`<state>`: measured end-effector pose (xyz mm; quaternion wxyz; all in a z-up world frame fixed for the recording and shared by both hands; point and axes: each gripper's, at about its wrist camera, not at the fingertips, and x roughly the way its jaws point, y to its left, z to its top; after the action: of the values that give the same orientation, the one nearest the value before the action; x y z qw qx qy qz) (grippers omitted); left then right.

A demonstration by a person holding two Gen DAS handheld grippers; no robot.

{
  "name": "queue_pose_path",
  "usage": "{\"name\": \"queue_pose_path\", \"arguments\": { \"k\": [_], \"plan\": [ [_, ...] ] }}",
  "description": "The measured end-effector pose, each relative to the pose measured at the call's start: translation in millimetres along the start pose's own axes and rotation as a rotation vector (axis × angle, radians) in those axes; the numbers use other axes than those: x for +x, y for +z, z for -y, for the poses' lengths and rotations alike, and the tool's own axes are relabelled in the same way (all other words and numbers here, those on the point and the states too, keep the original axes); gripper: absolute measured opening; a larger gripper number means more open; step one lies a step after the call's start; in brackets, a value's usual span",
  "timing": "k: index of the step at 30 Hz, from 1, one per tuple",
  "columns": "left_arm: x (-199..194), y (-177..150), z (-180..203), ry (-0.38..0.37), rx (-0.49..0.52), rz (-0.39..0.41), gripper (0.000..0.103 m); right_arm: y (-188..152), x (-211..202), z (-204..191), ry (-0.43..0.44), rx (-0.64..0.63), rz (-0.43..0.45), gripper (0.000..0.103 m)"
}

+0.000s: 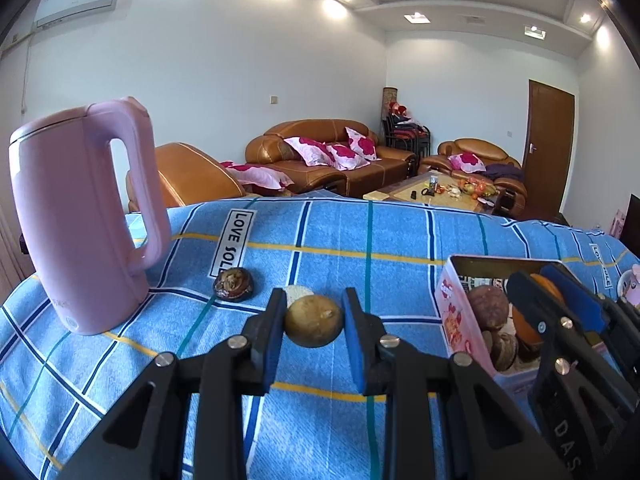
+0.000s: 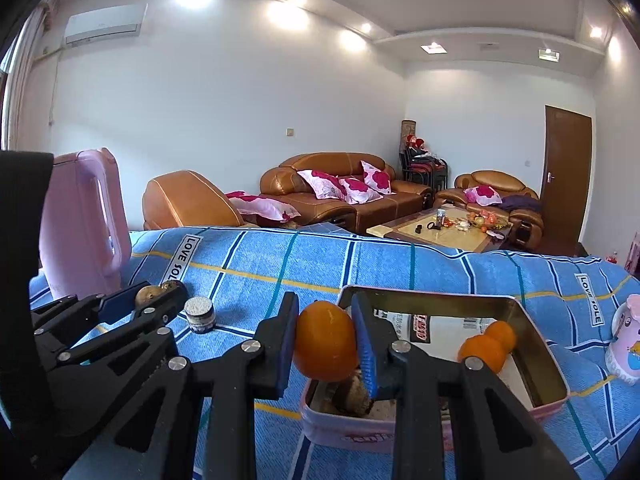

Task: Organize fruits
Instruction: 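Carry the orange and the brown bun over the tin box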

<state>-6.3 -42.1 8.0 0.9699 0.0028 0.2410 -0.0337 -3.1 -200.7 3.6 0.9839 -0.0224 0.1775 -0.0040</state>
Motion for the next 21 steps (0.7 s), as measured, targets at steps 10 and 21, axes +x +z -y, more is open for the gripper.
{"name": "queue_pose_path", "arguments": {
  "k": [10,21],
  "plan": [
    [-14,-7,21,-0.022,0.05,0.003,0.03,-5,-15,24,-0.013,-0.008,-0.022,0.03],
    [-18,-13,50,-0.059,0.08,-0.02,0.03,-9,-26,56,-0.045,0.008,-0.017,0.03]
  ]
}}
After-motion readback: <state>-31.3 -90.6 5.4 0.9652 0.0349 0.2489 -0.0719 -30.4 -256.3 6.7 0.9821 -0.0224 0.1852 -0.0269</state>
